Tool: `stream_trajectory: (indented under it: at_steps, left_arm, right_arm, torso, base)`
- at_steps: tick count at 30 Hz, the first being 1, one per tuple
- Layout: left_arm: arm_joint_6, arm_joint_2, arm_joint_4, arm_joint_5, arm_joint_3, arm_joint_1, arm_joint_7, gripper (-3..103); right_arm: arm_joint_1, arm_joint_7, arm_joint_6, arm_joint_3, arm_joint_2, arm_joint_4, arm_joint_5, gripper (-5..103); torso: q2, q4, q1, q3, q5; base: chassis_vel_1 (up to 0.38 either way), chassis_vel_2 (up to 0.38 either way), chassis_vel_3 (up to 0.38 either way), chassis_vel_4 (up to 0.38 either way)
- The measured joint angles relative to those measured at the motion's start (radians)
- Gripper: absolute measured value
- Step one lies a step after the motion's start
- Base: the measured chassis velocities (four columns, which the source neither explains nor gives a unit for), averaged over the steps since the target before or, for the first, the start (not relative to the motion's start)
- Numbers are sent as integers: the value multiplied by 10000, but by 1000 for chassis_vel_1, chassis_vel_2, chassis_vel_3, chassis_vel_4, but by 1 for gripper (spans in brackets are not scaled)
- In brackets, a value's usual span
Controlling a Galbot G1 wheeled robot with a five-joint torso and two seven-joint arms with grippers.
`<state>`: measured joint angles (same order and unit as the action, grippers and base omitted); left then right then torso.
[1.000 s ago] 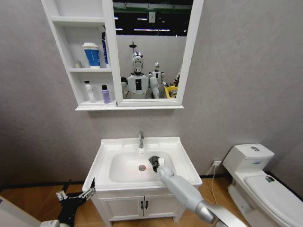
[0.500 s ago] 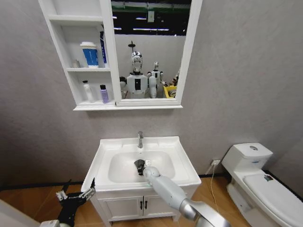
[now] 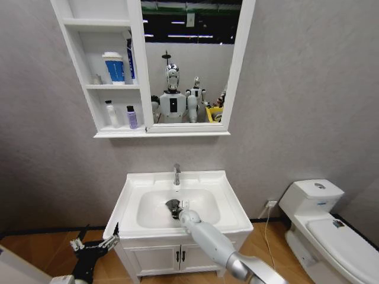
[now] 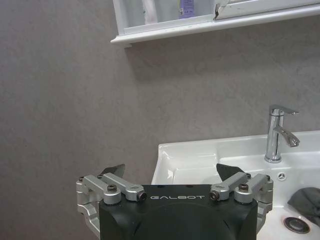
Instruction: Move facial cleanser and shampoo from washbasin to cabinet, then wipe washbasin with towel.
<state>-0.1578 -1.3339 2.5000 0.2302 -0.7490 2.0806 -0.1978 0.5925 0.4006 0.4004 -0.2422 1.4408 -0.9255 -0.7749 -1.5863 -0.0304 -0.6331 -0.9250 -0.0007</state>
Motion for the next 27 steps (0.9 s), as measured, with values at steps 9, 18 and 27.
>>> stream_trajectory:
  at_steps: [9,18,27]
  left_arm:
    - [0,0,0,0,0,0,0,100]
    - [0,0,-1,0,0,0,0,100]
    - [0,0,0,0,1,0,0,100]
  right_arm:
    - [-329,-1108,-19,-251,625,511,-1422,6]
    - [-312,-1749,-150,-526,1699,177,-2535,6]
    - [-215,-1013,-58,-324,1634,-88,-2612,6]
  torso:
    - [1,-3,-2,-3,-2]
    - [1,1,0,-3,-4]
    - [1,3,-1,-2,4]
  base:
    - [0,0,0,0]
    - [0,0,0,0]
    - [0,0,0,0]
